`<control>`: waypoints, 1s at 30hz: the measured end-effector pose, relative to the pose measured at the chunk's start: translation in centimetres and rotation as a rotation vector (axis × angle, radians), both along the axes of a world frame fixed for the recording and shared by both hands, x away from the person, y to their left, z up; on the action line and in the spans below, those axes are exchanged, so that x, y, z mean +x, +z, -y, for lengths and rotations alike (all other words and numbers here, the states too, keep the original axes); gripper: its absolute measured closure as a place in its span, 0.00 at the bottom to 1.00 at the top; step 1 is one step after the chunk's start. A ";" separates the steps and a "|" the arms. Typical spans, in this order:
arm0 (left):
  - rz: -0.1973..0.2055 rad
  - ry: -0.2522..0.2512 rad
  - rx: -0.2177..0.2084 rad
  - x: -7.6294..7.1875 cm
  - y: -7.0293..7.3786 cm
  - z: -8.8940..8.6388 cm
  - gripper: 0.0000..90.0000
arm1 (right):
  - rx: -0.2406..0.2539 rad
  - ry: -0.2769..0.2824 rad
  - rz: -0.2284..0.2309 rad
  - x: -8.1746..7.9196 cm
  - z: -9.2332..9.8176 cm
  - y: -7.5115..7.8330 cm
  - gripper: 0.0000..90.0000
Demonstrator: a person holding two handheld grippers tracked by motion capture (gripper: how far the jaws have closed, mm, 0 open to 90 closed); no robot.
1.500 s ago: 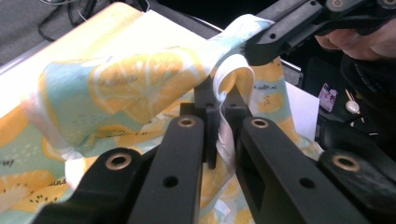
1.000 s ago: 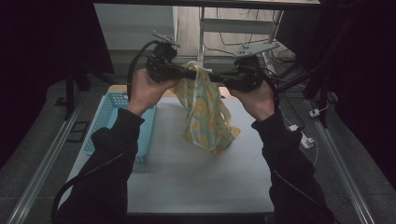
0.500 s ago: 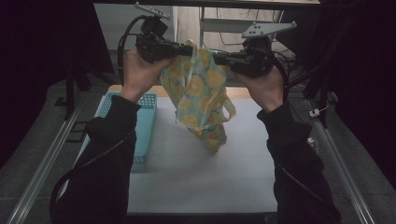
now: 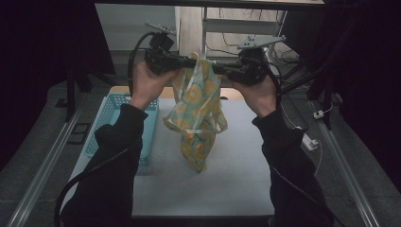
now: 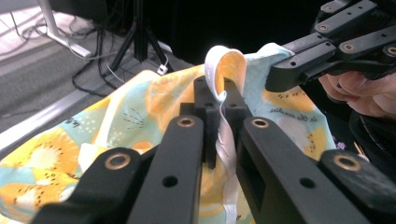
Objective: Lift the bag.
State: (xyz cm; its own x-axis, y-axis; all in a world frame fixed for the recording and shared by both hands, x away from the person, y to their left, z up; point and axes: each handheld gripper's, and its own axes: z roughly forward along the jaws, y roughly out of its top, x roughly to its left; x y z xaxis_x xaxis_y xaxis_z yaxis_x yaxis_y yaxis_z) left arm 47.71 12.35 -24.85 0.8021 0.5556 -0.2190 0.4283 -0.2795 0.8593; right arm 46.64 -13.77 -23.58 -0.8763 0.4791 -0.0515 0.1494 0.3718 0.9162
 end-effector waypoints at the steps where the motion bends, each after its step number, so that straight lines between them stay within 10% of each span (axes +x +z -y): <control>1: -0.003 -0.001 0.011 0.1 -0.4 0.1 0.98 | -0.006 -0.001 0.001 0.1 -0.1 -0.4 1.00; 18: -0.013 0.003 0.136 1.0 -6.3 1.3 0.97 | -0.053 0.009 -0.095 1.8 -1.2 -6.8 0.99; 30: -0.033 -0.005 0.133 1.4 -8.0 1.1 0.84 | -0.064 -0.003 -0.143 2.6 -0.8 -8.4 0.93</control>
State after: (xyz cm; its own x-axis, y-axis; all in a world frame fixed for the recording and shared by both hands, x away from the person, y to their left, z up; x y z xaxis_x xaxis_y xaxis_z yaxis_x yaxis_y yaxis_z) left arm 49.08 11.28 -32.90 0.7983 0.5778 -0.1701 0.4543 -0.3920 0.8000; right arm 49.27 -12.97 -32.00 -0.8754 0.4815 0.0430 0.2780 0.4285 0.8597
